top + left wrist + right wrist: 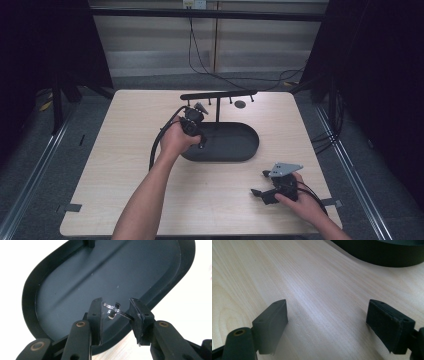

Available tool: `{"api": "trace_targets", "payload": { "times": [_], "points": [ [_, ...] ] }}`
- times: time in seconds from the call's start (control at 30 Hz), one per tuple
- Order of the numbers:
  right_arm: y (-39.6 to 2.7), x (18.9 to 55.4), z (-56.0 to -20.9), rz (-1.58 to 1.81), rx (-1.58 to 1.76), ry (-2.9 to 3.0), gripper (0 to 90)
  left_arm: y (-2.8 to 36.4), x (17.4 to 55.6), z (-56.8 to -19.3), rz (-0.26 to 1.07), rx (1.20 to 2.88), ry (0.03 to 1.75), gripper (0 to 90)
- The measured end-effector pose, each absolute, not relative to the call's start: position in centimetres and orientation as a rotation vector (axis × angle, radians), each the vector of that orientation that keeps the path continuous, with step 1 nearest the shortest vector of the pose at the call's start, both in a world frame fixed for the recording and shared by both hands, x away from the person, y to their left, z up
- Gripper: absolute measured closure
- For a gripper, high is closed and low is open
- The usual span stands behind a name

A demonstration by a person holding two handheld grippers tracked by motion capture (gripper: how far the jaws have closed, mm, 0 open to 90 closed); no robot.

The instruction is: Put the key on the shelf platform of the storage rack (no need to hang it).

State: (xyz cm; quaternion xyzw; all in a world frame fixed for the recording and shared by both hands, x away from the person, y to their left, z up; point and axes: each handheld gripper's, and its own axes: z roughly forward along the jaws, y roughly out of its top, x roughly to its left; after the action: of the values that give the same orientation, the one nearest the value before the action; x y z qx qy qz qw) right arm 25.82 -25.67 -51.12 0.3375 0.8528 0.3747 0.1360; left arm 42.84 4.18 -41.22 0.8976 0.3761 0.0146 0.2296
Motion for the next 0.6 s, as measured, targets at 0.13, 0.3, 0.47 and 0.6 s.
{"api": "trace_targets", "payload": {
  "times": [0.13, 0.3, 0.47, 0.6],
  "points": [
    [-25.7, 25.8, -51.1, 1.085, 0.977, 2.469, 17.0, 4.1, 43.0, -41.5, 0.040, 2.467, 1.037, 64.3],
    [-25.7, 25.8, -51.1, 1.085, 0.977, 2.469, 17.0, 4.1, 43.2, -42.1, 0.053, 2.457, 1.050, 64.3],
    [-25.7, 25.8, -51.1, 1.084, 0.980, 2.470, 17.0, 4.0, 43.4, -42.7, 0.054, 2.462, 1.054, 64.3],
    [-25.7, 25.8, -51.1, 1.084, 0.980, 2.470, 17.0, 3.9, 43.4, -43.1, 0.063, 2.462, 1.072, 64.3]
  ]
}}
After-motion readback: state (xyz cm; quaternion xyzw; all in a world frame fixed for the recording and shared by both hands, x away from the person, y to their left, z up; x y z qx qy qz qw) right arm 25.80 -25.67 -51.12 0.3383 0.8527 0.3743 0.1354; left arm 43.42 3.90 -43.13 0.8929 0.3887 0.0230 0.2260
